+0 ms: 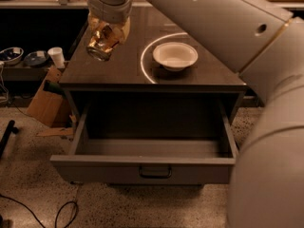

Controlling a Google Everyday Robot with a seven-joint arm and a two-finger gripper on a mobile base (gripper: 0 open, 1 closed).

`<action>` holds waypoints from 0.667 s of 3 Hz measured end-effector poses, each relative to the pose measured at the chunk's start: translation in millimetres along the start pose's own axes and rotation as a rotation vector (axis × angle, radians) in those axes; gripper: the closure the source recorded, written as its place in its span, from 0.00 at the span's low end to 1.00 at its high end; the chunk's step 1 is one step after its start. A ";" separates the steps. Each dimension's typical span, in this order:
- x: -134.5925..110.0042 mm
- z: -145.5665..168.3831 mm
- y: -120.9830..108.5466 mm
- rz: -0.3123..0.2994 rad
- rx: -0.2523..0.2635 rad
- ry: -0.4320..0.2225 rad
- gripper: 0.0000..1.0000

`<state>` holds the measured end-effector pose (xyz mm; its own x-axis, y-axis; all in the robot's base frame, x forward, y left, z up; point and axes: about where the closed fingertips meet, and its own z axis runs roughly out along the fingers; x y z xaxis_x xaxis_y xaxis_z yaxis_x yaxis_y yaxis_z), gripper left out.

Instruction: Pick orange can from top drawer and place on counter

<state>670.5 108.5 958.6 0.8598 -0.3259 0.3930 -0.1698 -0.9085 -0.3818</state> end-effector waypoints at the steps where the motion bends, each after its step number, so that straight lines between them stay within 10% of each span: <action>1: 3.9 34.8 8.0 -0.040 -0.012 -0.110 1.00; 2: -8.4 74.1 31.0 -0.018 -0.005 -0.223 1.00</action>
Offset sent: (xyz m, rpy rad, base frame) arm 0.0266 -0.0153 -0.1097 0.0412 0.2796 0.1213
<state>693.7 102.5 881.5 0.9479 -0.2442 0.2048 -0.1554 -0.9152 -0.3717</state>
